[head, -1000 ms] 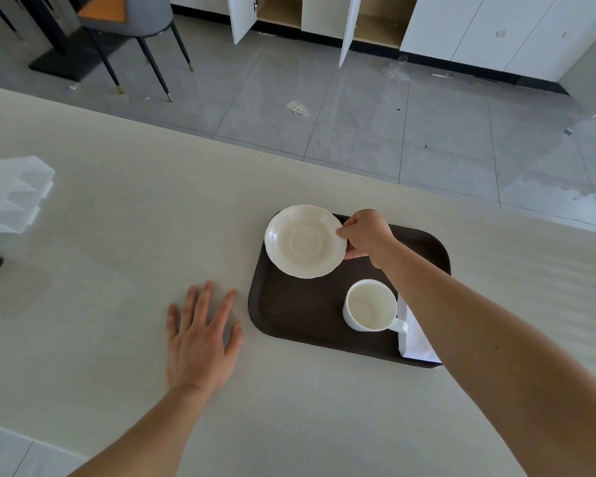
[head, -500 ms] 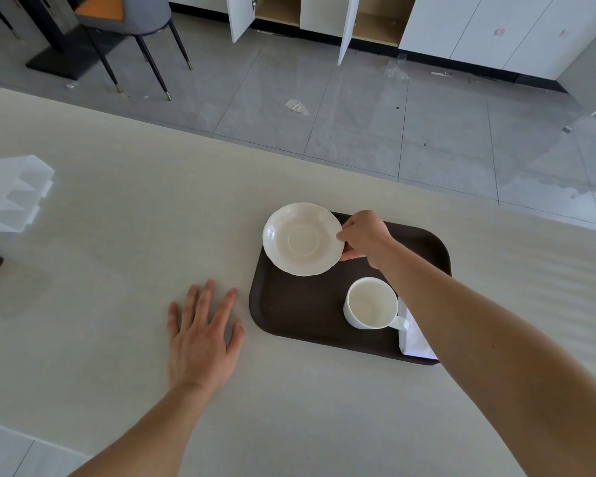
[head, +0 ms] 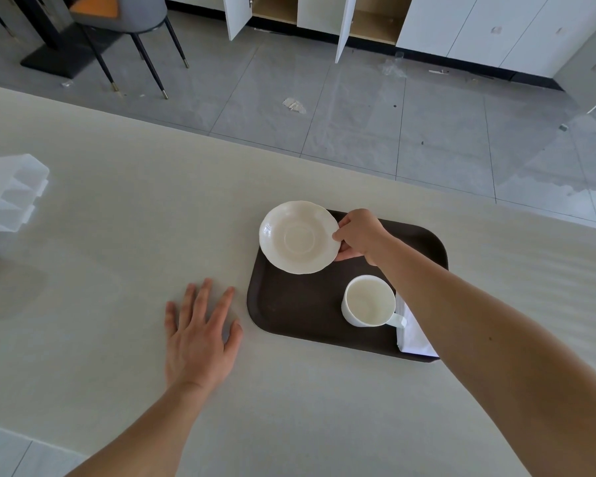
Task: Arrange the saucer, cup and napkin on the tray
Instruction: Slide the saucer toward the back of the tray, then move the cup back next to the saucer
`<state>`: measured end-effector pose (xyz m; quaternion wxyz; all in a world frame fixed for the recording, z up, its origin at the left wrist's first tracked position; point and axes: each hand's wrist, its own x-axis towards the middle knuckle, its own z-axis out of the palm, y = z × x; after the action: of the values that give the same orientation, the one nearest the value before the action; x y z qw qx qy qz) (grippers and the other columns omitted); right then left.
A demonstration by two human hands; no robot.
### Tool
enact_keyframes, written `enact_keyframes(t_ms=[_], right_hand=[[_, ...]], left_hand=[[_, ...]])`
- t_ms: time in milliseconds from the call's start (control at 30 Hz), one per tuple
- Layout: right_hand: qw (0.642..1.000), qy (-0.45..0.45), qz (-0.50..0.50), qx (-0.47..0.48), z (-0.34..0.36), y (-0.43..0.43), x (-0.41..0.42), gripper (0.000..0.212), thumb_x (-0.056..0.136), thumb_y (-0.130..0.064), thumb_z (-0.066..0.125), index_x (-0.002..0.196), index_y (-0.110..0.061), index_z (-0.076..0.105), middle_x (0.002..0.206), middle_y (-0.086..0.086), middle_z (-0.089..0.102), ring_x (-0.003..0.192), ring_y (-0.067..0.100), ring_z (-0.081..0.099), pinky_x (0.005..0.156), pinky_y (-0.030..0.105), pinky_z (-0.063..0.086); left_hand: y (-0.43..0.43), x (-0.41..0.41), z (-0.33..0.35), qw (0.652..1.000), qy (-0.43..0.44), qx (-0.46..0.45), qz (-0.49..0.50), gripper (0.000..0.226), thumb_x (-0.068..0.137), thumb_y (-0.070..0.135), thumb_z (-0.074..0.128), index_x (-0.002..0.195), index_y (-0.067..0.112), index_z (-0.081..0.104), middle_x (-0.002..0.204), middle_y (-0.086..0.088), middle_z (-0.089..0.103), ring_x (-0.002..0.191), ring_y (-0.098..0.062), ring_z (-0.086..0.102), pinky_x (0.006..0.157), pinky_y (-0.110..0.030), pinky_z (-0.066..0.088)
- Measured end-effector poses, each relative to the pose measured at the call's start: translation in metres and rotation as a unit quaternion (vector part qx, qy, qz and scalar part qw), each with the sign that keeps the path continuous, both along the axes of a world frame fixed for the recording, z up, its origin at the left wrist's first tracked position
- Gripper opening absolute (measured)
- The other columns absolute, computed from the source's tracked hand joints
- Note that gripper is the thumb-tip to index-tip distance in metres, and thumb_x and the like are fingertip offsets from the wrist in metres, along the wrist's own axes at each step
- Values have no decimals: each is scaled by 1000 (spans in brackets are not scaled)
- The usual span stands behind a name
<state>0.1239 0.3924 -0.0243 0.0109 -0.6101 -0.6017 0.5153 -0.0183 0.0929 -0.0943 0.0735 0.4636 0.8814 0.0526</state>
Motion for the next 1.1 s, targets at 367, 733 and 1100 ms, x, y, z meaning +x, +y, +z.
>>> enact_keyframes(t_ms=[367,733,1100], right_hand=[[999,34,-19,-28,6,-3,8,9,91,-6,65,101,-3,66,78,14,74,58,25,76,65,38,65],[986,70,-21,148,33,-22,115,25,86,-2,61,77,-21,74,72,2,75,64,18,72,65,34,64],[976,-46,118,174,36,-86,163,10,76,-22,80,85,-25,79,78,-13,74,63,6,70,64,25,55]], left_hand=[[-1,1,2,1000,1,3,-1,60,90,48,34,147,32,41,160,-9,31,149,-31,23,120,-56,13],[0,3,3,1000,2,2,2,61,89,47,33,148,33,39,161,-8,29,150,-30,19,121,-55,12],[-1,2,1,1000,6,18,5,61,88,49,33,147,33,41,160,-9,31,149,-30,21,120,-56,12]])
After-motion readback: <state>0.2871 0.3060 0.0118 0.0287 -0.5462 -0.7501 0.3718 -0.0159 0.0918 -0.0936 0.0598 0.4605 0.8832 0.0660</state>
